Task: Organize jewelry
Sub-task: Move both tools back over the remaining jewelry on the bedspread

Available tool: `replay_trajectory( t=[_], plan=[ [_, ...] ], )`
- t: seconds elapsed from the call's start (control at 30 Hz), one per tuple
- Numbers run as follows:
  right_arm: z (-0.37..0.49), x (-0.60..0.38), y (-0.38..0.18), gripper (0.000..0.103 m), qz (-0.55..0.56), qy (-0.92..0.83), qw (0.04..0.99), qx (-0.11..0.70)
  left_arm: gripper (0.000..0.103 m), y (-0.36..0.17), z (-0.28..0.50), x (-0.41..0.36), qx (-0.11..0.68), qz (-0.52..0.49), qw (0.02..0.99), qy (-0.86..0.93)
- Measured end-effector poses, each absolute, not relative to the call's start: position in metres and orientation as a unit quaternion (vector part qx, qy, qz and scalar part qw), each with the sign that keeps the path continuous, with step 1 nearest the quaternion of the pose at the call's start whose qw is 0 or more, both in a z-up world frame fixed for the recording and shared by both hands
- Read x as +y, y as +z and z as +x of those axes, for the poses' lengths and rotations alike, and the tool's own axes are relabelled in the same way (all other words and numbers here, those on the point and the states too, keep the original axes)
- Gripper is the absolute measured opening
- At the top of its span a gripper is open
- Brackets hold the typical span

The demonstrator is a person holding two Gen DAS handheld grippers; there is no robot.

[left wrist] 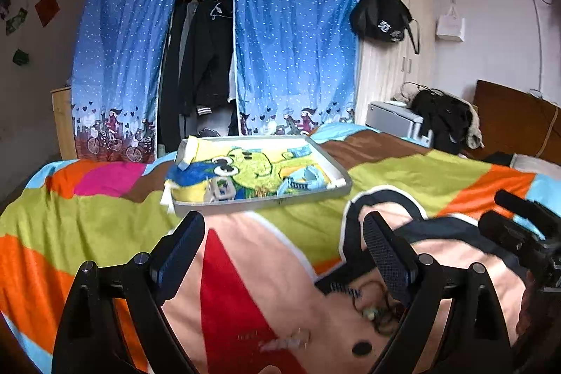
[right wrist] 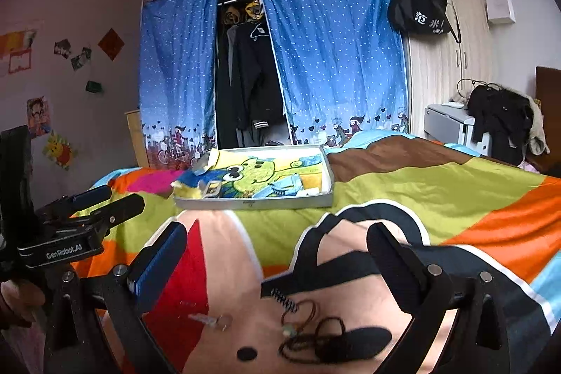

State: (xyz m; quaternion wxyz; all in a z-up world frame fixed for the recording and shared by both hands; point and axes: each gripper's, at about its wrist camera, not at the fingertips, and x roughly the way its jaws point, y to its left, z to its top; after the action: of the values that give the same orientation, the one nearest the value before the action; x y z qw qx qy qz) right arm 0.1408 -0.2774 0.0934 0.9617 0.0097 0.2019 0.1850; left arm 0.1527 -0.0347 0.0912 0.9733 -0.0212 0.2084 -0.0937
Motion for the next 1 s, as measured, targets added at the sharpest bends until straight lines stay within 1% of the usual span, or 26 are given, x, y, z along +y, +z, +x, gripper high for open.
replay_trajectory(
  t=[0.2,0.37,0.53,0.67,0.9,1.0],
  plan=[
    [0.109,-0.271,0.08,0.103,-0.006,0.188,0.959,0.214,0.088,0.074,0.114,-0.027,0.219,-0.001,0.971,-0.092],
    [0.089,-0.269,0.056,0.103,-0.012,0.181,0.955,0.236,0.088,0.051,0.098,-0.021,0.258,0.008,0.958,-0.123],
    [0.079,-0.267,0.029,0.103,0.0,0.173,0.948,0.268,0.088,0.021,0.09,-0.015,0.294,0.009,0.947,-0.129],
    [0.077,-0.266,0.01,0.103,0.004,0.169,0.941,0.294,0.088,0.001,0.084,-0.007,0.306,0.009,0.941,-0.141],
    [0.083,-0.267,-0.013,0.103,0.021,0.152,0.935,0.32,0.088,-0.013,0.088,0.006,0.329,-0.005,0.935,-0.132],
    [0.088,-0.267,-0.023,0.103,0.03,0.147,0.93,0.334,0.088,-0.021,0.096,0.012,0.355,-0.018,0.927,-0.12]
  ],
)
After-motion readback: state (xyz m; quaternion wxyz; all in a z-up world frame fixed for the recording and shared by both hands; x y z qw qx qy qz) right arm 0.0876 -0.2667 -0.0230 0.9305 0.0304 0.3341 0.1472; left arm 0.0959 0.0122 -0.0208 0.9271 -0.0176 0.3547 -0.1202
